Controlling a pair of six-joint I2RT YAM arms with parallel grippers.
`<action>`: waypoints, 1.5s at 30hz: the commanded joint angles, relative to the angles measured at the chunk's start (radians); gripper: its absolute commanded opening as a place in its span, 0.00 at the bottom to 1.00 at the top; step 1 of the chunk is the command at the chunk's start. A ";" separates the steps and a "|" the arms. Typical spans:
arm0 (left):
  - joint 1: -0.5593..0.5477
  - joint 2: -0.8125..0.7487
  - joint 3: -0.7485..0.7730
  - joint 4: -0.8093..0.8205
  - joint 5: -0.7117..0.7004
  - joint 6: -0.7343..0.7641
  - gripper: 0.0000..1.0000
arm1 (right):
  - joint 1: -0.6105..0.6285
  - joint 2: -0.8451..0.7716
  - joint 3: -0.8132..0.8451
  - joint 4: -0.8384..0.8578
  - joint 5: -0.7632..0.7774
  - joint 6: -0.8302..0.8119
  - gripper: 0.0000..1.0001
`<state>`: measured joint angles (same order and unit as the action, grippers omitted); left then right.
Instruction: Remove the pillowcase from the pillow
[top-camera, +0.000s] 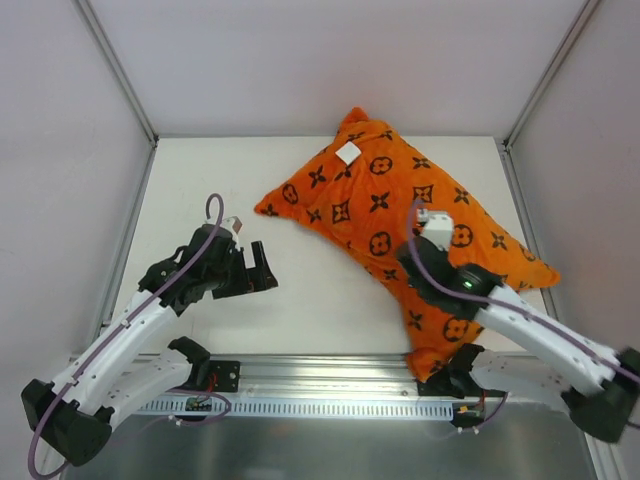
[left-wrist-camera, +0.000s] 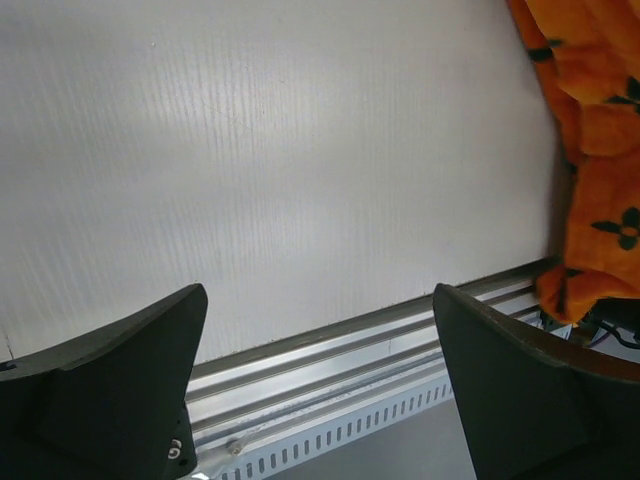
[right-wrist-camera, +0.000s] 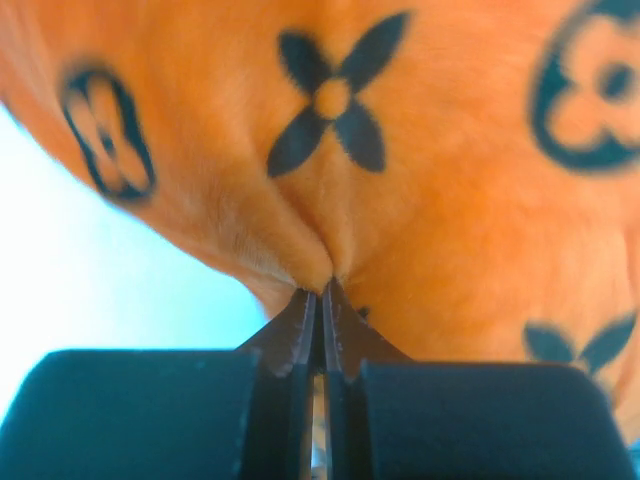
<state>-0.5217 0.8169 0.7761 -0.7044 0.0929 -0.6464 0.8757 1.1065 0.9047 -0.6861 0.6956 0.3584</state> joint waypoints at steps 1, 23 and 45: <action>0.011 0.031 0.052 -0.012 -0.022 0.020 0.98 | -0.006 -0.332 -0.149 -0.177 0.089 0.089 0.01; 0.011 0.195 0.218 -0.009 -0.025 0.140 0.98 | -0.035 -0.095 0.128 -0.127 -0.053 -0.024 0.96; 0.170 1.007 0.713 0.264 0.207 0.364 0.67 | -0.190 -0.511 -0.003 -0.524 -0.107 0.155 0.96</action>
<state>-0.3870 1.7985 1.4261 -0.4946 0.1749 -0.2775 0.6907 0.5743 0.9054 -1.1736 0.5934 0.4961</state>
